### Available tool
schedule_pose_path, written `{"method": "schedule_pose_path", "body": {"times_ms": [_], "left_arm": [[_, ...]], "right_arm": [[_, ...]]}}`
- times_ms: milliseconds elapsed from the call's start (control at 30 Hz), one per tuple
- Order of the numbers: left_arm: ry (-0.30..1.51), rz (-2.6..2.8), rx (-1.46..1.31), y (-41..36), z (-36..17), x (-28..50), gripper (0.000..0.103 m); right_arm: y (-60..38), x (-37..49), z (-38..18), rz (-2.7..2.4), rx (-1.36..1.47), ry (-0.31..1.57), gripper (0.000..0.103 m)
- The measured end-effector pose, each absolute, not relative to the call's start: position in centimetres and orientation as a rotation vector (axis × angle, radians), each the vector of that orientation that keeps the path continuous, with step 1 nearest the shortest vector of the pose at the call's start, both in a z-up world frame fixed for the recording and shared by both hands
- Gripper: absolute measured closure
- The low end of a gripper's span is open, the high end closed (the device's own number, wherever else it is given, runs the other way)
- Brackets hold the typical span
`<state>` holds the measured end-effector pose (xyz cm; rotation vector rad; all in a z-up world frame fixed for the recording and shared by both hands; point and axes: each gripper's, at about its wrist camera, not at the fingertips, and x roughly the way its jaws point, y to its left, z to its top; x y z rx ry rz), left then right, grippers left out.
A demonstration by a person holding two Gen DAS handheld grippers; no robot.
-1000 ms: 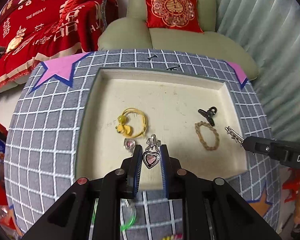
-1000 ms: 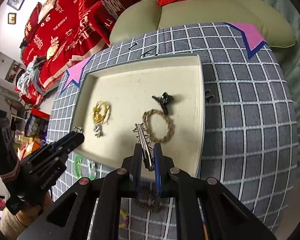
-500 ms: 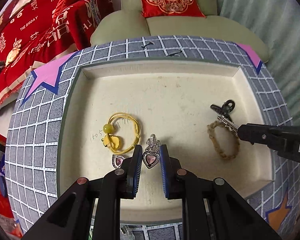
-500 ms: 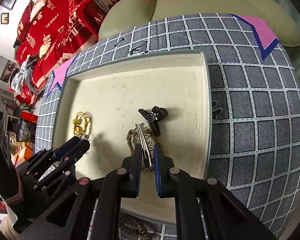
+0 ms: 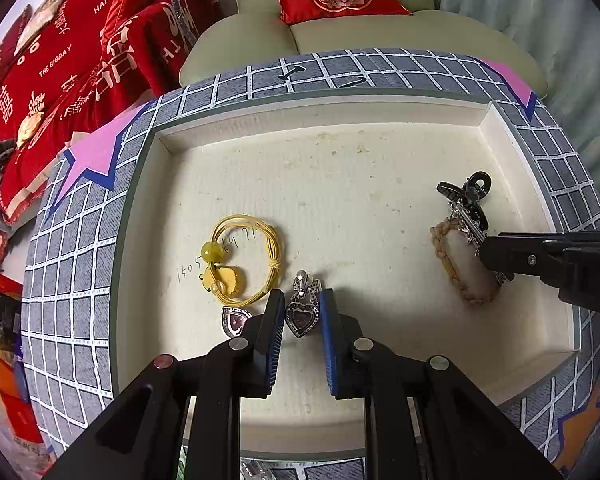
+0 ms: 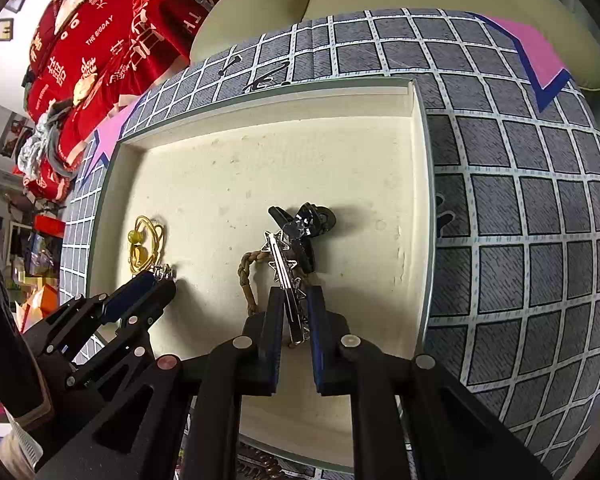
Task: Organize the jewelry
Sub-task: 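Carry both pendants into the white tray while both tools open to release, then move the left tool to the green bangle while the right tool reaches the brown coiled hair tie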
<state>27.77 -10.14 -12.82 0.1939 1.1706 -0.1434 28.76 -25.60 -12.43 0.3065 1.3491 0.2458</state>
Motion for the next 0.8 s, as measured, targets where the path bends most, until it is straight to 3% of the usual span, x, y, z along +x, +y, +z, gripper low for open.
{"method": "schedule_pose_path", "body": {"times_ms": [67, 100, 200, 233, 267, 300, 333, 500, 733, 800], "left_arm": [[1.176, -0.150, 0.186, -10.2, -12.8, 27.8, 0.075], [1.177, -0.151, 0.182, -10.2, -12.7, 27.7, 0.075], [1.169, -0.154, 0.180, -10.2, -12.3, 27.6, 0.075], [1.165, -0.153, 0.181, -10.2, -12.2, 27.5, 0.070], [1.163, -0.152, 0.181, -10.0, -12.1, 27.6, 0.033], [1.157, -0.145, 0.178, -9.9, -11.9, 27.5, 0.011], [1.132, -0.128, 0.175, -9.7, -11.4, 27.3, 0.000], [1.103, -0.127, 0.172, -9.5, -10.3, 27.2, 0.000], [1.066, -0.111, 0.158, -7.8, -8.3, 25.5, 0.000], [1.067, -0.108, 0.152, -7.2, -8.0, 24.6, 0.000]], "right_arm": [[-25.6, 28.9, -12.5, 0.241, 0.320, 1.352, 0.074], [-25.8, 28.9, -12.4, 0.243, 0.332, 1.349, 0.063], [-26.3, 28.8, -11.9, 0.255, 0.390, 1.329, 0.058], [-26.5, 28.7, -11.6, 0.256, 0.405, 1.321, 0.056], [-26.6, 28.7, -11.4, 0.256, 0.414, 1.313, 0.056], [-26.7, 28.6, -10.9, 0.255, 0.421, 1.302, 0.055], [-26.8, 28.5, -10.7, 0.255, 0.424, 1.296, 0.055], [-27.1, 27.6, -9.1, 0.252, 0.437, 1.268, 0.054], [-27.6, 25.4, -8.0, 0.246, 0.490, 1.246, 0.024], [-27.9, 24.5, -7.8, 0.235, 0.506, 1.246, 0.024]]}}
